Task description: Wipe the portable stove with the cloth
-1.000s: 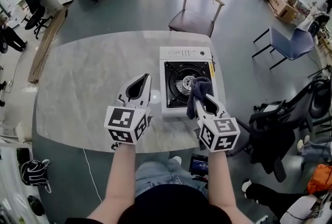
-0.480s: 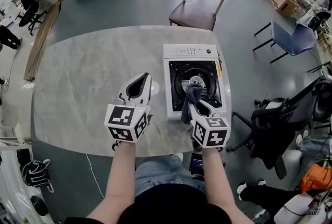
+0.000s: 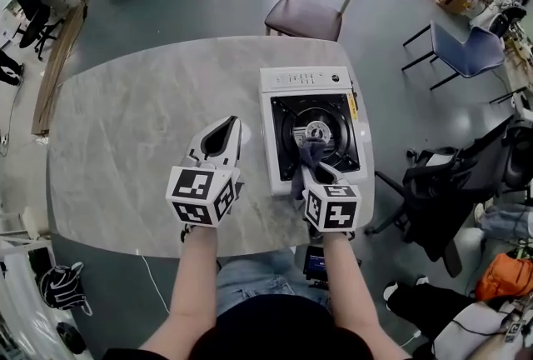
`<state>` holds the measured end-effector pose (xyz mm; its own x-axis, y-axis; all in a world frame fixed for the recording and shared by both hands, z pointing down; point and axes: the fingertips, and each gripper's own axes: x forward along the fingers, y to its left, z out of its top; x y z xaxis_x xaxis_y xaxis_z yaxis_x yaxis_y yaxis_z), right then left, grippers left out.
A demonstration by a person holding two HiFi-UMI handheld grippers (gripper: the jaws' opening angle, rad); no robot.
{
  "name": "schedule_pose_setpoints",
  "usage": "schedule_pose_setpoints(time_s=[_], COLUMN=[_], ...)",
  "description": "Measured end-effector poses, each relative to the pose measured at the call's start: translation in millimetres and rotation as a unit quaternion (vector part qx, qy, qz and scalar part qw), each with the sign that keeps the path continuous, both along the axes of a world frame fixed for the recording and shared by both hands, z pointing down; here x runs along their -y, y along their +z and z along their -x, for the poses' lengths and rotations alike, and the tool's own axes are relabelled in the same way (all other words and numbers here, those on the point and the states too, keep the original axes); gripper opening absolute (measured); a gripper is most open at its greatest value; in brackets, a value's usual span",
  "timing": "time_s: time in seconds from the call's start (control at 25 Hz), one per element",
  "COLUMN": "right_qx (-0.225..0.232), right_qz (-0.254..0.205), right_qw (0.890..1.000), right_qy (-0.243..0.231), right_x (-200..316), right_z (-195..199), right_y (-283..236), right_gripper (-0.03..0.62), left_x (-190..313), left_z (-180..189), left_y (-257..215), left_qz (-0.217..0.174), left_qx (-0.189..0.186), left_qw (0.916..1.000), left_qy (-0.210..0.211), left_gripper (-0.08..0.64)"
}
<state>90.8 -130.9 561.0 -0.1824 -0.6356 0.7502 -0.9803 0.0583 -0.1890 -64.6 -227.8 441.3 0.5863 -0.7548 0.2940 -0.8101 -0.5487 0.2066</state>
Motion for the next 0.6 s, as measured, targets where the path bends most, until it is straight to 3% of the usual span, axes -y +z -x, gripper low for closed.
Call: schedule_pose_setpoints(time_s=[0.16, 0.36, 0.6], right_qx=[-0.035, -0.063, -0.099], right_qz=[0.017, 0.003, 0.002], right_qw=[0.999, 0.997, 0.991], right_qy=[-0.033, -0.039, -0.091], right_x=[0.5, -0.7, -2.2], right_z=[1.2, 0.4, -1.2], right_y=[-0.1, -0.3, -1.1], right_gripper=[0.095, 0.095, 0.098], left_x=[7.1, 12.2, 15.9], left_z=[-3.4, -2.9, -7.5], left_y=[0.3, -1.6, -6.5], left_qz=[0.001, -0.006, -0.010], left_qx=[-0.007, -0.006, -0.002], left_qw=[0.9999, 0.9998, 0.9999], left_qy=[0.012, 0.019, 0.013], left_gripper=[0.008, 0.008, 0.008])
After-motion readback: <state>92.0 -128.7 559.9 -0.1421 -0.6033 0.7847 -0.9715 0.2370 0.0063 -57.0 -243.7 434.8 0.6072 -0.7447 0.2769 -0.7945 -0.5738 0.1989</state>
